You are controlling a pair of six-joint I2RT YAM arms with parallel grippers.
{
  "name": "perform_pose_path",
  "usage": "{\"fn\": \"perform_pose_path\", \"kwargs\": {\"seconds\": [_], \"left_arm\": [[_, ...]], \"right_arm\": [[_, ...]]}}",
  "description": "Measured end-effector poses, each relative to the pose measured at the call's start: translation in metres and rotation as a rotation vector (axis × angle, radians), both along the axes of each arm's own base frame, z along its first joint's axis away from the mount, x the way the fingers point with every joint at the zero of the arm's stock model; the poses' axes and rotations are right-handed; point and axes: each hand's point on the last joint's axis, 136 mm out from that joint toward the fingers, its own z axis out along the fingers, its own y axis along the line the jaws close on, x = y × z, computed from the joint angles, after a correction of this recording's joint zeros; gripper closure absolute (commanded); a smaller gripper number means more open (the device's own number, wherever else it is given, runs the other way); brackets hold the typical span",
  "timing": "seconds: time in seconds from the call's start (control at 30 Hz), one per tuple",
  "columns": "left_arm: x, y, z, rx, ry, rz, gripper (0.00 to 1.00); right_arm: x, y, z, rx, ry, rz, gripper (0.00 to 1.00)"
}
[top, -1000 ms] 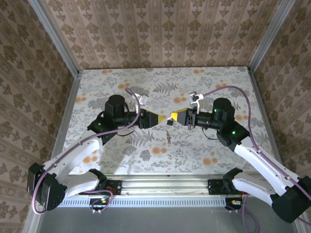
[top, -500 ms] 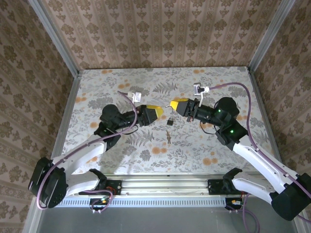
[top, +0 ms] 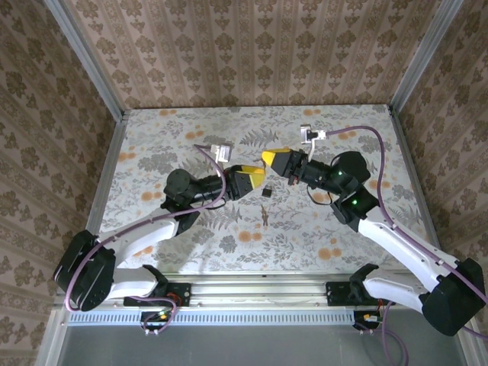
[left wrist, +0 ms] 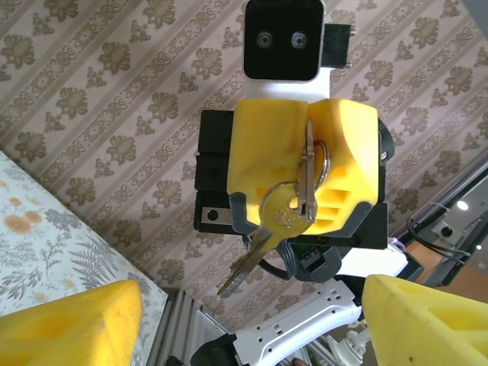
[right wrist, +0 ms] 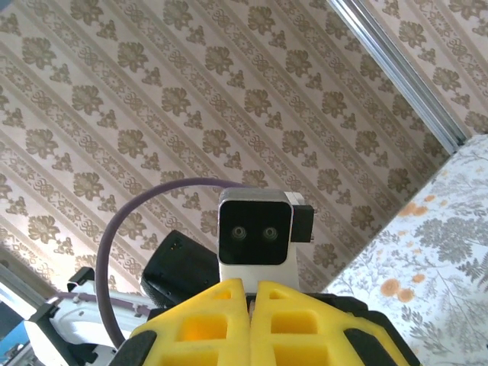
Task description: Unlock with the key
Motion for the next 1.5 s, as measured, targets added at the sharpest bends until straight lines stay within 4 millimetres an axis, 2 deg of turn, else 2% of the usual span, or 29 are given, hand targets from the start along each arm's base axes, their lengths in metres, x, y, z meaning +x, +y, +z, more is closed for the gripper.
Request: {"fn": "perform_pose_path", "kwargs": {"seconds": [0.07, 0.13, 0.33, 0.53, 0.63, 0.73, 0.83, 1.03, 1.23, 1.33, 1.37, 1.5], "left_arm": [[-0.001, 0.000, 0.003, -0.010, -0.004, -0.005, 0.39], [-0.001, 0.000, 0.004, -0.019, -0.003, -0.013, 0.41], [0.000, -0.003, 0.008, -0.040, 0.001, -0.033, 0.25], [0.000, -0.003, 0.013, -0.055, -0.008, -0.035, 0.25], [-0.001, -0.002, 0.021, -0.073, -0.017, -0.040, 0.37], [-0.002, -0.001, 0.028, -0.090, -0.028, -0.044, 0.57], [-0.003, -0.001, 0.029, -0.095, -0.028, -0.051, 0.73], [-0.003, -0.001, 0.029, -0.094, -0.022, -0.055, 0.81], [0.000, 0.002, 0.027, -0.086, -0.007, -0.052, 1.00], [0.001, 0.002, 0.024, -0.079, -0.004, -0.052, 1.00], [0.001, 0.002, 0.022, -0.074, 0.000, -0.052, 1.00], [0.004, 0.004, 0.013, -0.020, 0.021, -0.038, 1.00]], "right_arm": [[0.000, 0.000, 0.002, 0.011, 0.000, 0.003, 1.00], [0.000, 0.000, 0.003, 0.020, 0.003, 0.006, 1.00], [-0.001, 0.001, 0.009, 0.042, -0.007, 0.013, 1.00], [0.002, 0.003, 0.009, 0.060, 0.009, 0.021, 1.00], [0.003, 0.005, 0.007, 0.063, 0.017, 0.026, 1.00], [0.004, 0.005, 0.006, 0.064, 0.016, 0.026, 1.00], [0.004, 0.005, 0.007, 0.067, 0.011, 0.025, 1.00], [0.004, 0.005, 0.007, 0.066, 0.006, 0.024, 1.00], [0.002, 0.004, 0.010, 0.068, -0.003, 0.023, 1.00], [0.002, 0.003, 0.008, 0.064, 0.002, 0.020, 1.00], [0.003, 0.003, 0.006, 0.060, 0.005, 0.018, 0.99], [0.006, 0.001, -0.006, 0.026, 0.032, -0.008, 0.70]]}}
